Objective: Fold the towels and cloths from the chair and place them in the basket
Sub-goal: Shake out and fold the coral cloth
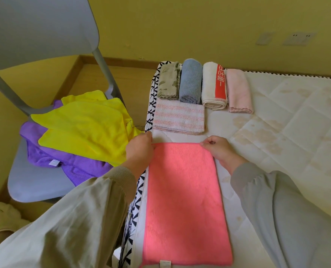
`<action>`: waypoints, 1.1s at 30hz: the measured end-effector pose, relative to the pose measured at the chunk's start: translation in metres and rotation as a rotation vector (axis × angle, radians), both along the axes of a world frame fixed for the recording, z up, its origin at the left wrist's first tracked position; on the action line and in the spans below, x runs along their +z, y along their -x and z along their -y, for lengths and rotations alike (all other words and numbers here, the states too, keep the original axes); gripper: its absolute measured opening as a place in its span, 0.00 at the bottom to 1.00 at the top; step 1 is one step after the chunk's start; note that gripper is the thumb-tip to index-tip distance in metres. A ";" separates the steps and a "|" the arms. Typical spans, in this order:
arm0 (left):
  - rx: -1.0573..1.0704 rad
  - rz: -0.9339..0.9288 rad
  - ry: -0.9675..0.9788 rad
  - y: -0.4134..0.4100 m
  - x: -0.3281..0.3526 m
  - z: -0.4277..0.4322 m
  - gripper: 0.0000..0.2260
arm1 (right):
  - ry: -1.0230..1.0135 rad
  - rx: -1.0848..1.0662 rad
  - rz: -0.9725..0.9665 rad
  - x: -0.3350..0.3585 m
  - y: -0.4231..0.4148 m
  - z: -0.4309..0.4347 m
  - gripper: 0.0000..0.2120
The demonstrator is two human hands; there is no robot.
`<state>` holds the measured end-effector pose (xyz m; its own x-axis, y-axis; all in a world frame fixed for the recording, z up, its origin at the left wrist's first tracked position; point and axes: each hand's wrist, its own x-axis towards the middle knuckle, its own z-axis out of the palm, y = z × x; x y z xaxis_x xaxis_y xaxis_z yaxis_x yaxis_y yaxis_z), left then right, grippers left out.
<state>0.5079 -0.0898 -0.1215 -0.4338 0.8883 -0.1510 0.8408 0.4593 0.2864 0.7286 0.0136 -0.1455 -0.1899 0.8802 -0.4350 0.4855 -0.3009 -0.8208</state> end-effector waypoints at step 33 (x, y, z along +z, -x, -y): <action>0.464 1.134 -0.416 -0.004 0.088 0.005 0.11 | -0.237 0.029 -0.192 0.103 0.007 0.006 0.06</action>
